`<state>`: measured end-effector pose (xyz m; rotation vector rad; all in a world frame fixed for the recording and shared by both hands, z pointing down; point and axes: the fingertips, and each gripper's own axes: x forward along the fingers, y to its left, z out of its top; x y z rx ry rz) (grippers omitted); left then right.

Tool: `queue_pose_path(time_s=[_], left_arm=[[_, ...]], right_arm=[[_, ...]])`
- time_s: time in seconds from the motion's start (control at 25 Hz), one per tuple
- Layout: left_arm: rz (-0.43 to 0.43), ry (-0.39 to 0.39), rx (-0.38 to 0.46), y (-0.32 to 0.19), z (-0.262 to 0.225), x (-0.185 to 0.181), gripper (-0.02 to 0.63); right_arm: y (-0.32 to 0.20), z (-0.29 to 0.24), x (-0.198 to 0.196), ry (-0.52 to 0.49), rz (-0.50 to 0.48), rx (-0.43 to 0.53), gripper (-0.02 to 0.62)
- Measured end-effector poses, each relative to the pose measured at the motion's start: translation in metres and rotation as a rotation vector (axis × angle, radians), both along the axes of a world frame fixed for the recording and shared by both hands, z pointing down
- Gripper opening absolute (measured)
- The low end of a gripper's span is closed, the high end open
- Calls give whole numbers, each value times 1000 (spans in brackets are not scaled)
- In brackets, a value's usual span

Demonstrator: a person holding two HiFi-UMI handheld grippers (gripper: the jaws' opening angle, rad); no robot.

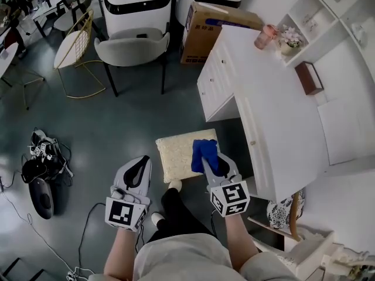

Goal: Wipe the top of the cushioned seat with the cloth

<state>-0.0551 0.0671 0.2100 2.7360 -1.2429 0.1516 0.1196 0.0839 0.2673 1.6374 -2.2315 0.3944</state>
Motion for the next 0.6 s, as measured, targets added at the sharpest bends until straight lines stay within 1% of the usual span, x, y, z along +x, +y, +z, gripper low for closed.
queue_pose_path(time_s=[0.36, 0.48, 0.6], left_arm=[[-26, 42, 111, 20, -66, -20, 0], [-26, 44, 134, 31, -79, -21, 0], [-25, 43, 143, 43, -85, -23, 0]], right_arm=[[28, -120, -18, -1, -29, 231, 74], [43, -144, -20, -11, -28, 282, 74], [58, -152, -24, -26, -29, 310, 74]])
